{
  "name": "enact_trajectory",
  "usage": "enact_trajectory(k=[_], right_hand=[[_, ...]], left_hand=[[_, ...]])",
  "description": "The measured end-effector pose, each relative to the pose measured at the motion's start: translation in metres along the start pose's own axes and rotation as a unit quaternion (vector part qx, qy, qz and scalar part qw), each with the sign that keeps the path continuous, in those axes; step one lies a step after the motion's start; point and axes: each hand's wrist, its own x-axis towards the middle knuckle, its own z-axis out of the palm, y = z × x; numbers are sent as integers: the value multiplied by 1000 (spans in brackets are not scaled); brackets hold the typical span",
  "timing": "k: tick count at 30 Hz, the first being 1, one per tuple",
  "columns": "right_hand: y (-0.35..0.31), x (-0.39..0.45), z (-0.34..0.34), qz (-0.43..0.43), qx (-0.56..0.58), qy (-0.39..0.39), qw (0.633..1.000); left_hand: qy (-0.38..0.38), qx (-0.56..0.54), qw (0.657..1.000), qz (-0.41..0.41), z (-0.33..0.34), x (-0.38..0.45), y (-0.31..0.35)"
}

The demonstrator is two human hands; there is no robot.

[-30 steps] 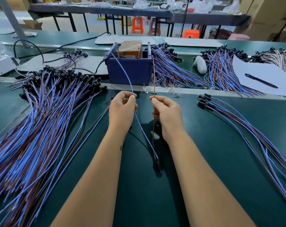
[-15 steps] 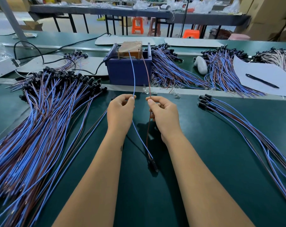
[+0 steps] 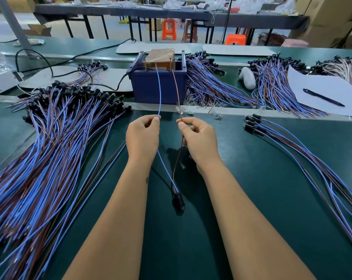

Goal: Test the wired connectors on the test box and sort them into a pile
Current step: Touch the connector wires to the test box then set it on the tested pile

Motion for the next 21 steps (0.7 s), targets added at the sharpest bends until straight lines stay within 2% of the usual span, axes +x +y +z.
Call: enact_trajectory(k=[21], right_hand=[[2, 2, 1, -11, -33, 3, 999]], left_hand=[[24, 3, 999, -21, -3, 2, 2]])
